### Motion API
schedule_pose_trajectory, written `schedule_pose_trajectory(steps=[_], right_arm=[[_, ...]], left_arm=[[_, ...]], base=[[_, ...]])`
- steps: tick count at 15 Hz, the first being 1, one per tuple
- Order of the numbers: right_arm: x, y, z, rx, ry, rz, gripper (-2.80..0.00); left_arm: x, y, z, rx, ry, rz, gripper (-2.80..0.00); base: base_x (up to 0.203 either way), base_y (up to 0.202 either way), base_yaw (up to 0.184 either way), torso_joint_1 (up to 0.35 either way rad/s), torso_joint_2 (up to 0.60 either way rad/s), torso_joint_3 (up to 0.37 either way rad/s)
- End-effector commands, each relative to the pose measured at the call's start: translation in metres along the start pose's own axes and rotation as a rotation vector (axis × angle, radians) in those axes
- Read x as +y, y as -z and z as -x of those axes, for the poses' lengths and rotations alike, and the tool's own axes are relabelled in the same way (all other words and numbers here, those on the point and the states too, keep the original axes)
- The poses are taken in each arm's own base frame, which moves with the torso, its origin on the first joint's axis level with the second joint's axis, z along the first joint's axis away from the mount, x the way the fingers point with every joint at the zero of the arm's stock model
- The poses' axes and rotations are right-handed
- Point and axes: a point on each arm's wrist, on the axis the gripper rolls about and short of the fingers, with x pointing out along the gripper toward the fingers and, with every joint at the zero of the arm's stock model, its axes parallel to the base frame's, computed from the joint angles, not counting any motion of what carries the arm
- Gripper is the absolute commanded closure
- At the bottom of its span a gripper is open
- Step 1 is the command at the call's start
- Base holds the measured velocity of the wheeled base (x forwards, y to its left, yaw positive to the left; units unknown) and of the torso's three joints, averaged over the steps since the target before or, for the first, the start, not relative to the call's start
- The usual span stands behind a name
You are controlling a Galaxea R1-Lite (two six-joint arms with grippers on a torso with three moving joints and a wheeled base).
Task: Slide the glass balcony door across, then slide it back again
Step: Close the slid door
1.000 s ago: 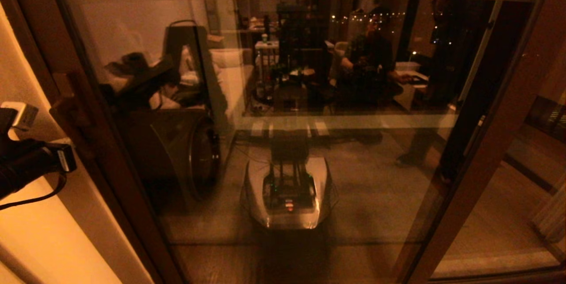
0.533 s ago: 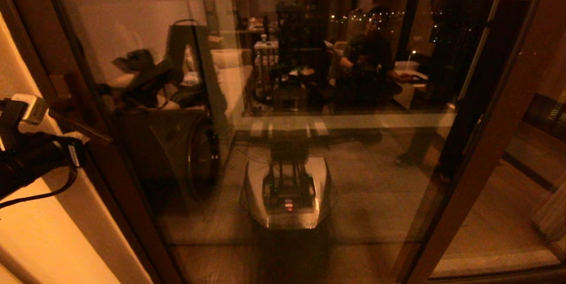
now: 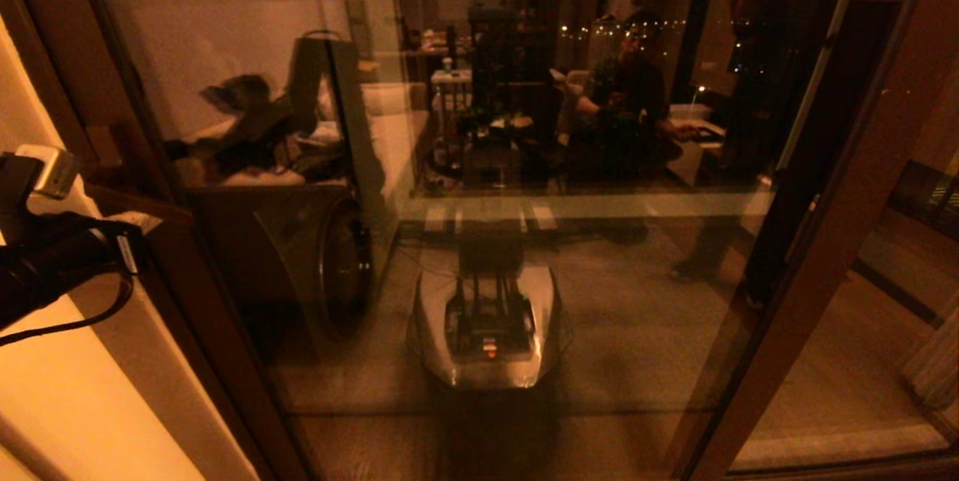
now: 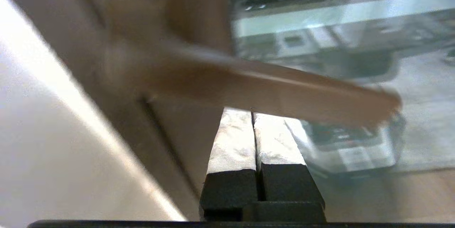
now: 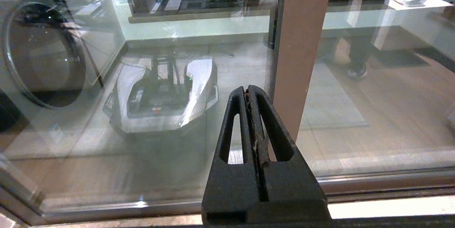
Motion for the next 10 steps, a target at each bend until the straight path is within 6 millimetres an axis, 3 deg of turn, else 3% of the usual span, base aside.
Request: schedule_pose_trajectory(steps=[1, 7, 10], right_arm=[[0.0, 0.0, 0.0, 0.002, 0.001, 0.0, 0.0], [0.0, 0.0, 0.0, 0.002, 0.001, 0.0, 0.0], [0.0, 0.0, 0.0, 0.002, 0.0, 0.0, 0.0]], left_arm=[[-0.003, -0.006, 0.003, -0.02, 0.008, -0.01, 0.0], [-0.003, -0.026, 0.007, -0.048, 0.008, -0.002, 0.0], [-0.005, -0.022, 0.011, -0.036, 0.01, 0.016, 0.0]], base=[[0.0, 0.0, 0.0, 0.0, 0.0, 0.0], [0.0, 0.0, 0.0, 0.0, 0.0, 0.0], [0.0, 0.0, 0.0, 0.0, 0.0, 0.0]])
